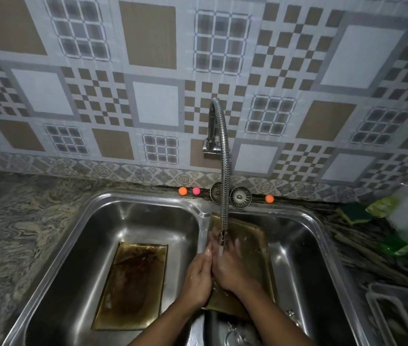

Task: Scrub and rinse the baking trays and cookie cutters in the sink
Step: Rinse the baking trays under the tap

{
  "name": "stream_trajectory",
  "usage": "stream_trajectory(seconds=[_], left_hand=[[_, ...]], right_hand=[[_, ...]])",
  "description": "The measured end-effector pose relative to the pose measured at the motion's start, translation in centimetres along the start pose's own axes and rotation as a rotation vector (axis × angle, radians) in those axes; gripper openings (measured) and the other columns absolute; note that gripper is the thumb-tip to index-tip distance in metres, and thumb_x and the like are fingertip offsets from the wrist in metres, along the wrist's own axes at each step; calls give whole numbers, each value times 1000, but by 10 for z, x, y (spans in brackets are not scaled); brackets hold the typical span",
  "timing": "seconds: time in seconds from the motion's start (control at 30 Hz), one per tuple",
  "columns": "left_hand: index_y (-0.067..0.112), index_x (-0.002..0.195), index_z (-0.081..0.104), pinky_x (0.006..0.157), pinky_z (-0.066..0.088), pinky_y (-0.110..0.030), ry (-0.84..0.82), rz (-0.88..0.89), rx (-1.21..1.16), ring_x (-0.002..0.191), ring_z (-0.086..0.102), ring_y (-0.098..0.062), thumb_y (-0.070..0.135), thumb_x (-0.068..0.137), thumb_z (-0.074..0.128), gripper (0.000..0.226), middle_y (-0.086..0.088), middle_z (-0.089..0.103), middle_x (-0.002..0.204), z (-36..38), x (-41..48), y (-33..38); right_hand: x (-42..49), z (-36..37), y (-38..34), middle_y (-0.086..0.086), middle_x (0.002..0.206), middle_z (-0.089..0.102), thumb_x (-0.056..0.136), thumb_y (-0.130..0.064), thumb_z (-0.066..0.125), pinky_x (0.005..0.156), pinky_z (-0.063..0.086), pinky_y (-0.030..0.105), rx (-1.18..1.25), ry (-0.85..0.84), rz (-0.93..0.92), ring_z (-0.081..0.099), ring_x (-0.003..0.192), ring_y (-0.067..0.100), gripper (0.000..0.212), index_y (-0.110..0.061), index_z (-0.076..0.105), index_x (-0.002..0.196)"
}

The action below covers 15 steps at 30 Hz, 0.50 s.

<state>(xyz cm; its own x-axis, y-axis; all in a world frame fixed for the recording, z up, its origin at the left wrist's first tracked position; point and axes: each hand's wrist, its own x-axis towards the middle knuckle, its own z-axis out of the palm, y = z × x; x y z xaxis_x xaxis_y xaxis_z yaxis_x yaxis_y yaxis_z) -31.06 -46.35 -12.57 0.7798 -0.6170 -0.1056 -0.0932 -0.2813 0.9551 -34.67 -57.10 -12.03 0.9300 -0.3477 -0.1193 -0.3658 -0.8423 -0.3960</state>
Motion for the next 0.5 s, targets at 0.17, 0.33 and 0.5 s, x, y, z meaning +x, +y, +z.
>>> stream_trajectory(seconds=[0.17, 0.33, 0.5], left_hand=[[33, 134, 51, 100, 41, -18, 60, -101, -38, 118, 55, -7, 34, 105, 30, 36, -2, 60, 122, 0, 7, 8], [18, 152, 31, 96, 32, -14, 14, 65, 250, 121, 47, -15, 8, 98, 45, 56, -4, 43, 135, 6, 14, 16], [20, 142, 42, 87, 54, -35, -52, 264, 736, 101, 63, -26, 16, 95, 51, 49, -4, 20, 149, 5, 16, 39]], right_hand=[[-47, 10, 10, -23, 138, 43, 91, -27, 43, 107, 34, 25, 255, -12, -233, 39, 126, 1, 36, -31, 60, 123], [-87, 18, 48, -16, 94, 52, 95, -38, 45, 85, 43, 23, 384, 122, -70, 51, 95, -1, 17, -32, 60, 92], [-76, 44, 72, -7, 118, 62, 99, -28, 46, 95, 49, 31, 632, 157, 321, 58, 104, 4, 24, -46, 54, 112]])
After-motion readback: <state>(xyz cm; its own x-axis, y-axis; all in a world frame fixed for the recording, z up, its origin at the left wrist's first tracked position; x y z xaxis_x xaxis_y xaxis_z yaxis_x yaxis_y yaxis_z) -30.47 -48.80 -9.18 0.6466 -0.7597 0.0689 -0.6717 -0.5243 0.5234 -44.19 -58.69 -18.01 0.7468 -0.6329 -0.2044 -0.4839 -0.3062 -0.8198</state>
